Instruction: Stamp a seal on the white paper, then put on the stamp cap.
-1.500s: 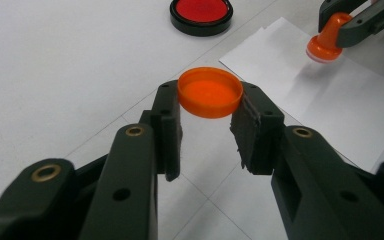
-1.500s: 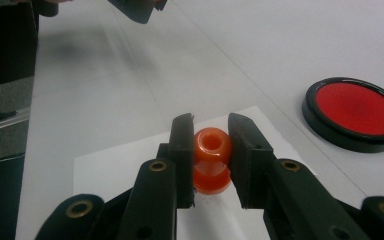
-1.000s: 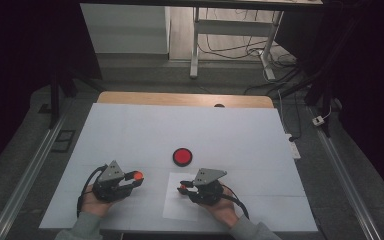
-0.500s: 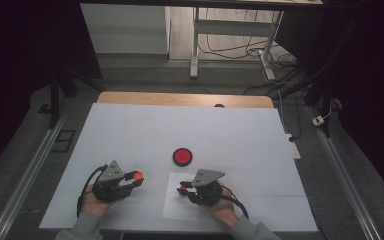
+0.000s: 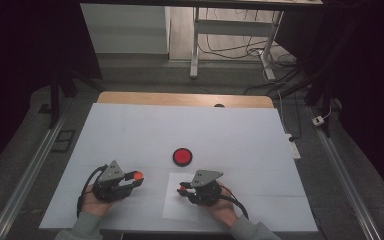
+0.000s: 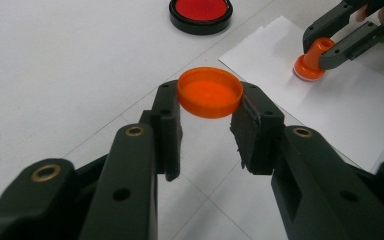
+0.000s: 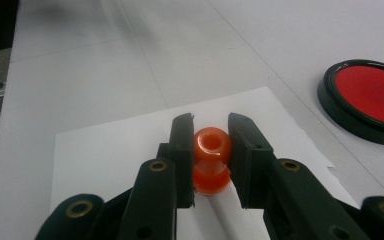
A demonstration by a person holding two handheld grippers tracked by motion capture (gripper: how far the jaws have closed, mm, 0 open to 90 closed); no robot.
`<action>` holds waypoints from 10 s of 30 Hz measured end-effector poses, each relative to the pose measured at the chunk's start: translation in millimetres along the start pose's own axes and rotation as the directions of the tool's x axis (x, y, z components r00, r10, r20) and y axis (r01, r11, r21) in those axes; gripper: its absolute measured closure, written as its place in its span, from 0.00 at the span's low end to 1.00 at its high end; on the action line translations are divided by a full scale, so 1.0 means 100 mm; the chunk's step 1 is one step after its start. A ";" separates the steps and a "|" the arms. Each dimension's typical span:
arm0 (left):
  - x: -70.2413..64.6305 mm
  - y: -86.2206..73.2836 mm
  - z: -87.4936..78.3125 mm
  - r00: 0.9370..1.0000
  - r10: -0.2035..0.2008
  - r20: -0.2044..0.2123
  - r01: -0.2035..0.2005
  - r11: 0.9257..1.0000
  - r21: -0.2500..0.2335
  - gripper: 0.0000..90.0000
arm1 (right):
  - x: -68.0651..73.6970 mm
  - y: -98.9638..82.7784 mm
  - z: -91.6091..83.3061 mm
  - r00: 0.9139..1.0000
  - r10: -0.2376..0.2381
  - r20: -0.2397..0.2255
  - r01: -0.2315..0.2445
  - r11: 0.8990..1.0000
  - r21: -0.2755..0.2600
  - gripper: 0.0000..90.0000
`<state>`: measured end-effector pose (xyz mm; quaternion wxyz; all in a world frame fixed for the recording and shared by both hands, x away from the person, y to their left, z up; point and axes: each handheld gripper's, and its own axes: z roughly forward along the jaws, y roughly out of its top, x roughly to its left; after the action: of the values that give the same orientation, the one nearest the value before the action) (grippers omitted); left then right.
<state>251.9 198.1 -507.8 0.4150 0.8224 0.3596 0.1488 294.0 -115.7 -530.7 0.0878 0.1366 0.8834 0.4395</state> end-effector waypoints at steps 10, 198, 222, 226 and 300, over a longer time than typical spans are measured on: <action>0.00 0.00 0.00 1.000 -0.001 0.001 0.001 1.000 0.000 0.72 | -0.02 -0.02 0.01 1.000 0.016 -0.014 -0.016 1.000 -0.010 0.81; -0.45 0.46 0.47 0.981 0.165 0.104 -0.165 0.986 -0.009 0.72 | -0.21 0.31 -0.62 0.989 0.145 0.020 -0.131 0.938 -0.321 0.80; -0.59 0.66 0.66 0.965 0.221 0.143 -0.221 0.975 -0.017 0.72 | -0.21 0.31 -0.62 0.989 0.145 0.021 -0.131 0.937 -0.323 0.80; -0.61 0.70 0.72 0.962 0.229 0.150 -0.229 0.973 -0.018 0.72 | -0.21 0.31 -0.64 0.989 0.147 0.023 -0.131 0.936 -0.326 0.80; -0.73 0.83 0.78 0.959 0.242 0.150 -0.235 0.970 -0.063 0.72 | -0.20 0.29 -0.60 0.989 0.148 0.010 -0.137 0.940 -0.311 0.80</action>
<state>282.6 68.2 -485.7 0.4392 0.8594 0.2207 0.1407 301.2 -150.4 -470.6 0.0908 0.1921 0.7899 0.5753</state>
